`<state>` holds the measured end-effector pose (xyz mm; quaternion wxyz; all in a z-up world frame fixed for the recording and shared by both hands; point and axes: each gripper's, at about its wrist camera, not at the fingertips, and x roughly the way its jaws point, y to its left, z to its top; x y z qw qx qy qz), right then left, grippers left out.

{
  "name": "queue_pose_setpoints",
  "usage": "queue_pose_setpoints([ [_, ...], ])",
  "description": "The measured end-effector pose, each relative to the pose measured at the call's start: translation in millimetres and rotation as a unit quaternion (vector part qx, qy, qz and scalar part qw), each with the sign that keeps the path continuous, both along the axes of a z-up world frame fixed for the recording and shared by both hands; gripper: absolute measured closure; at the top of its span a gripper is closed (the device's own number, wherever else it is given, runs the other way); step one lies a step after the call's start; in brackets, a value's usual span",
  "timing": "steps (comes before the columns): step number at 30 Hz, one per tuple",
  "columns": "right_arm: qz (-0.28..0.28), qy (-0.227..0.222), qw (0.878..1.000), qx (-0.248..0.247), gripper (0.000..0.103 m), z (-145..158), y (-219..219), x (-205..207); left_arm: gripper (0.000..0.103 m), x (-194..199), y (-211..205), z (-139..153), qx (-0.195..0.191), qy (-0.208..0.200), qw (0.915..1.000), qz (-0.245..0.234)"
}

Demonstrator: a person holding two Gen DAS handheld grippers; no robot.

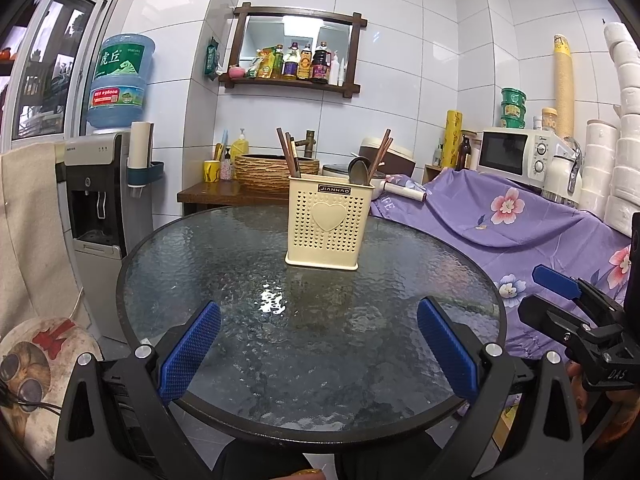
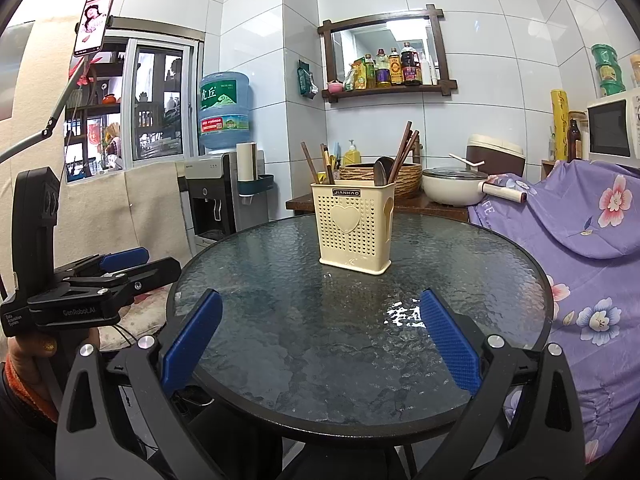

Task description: Organize utensils

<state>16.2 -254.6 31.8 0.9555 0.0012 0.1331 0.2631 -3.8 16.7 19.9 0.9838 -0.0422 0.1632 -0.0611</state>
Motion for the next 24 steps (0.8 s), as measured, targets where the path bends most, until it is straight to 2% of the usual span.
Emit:
queue_pose_setpoints([
  [24,-0.001,0.003,1.000,-0.001,0.006,-3.0,-2.2,1.9,0.006,-2.4,-2.5,-2.3,0.006,0.003,1.0000,-0.001],
])
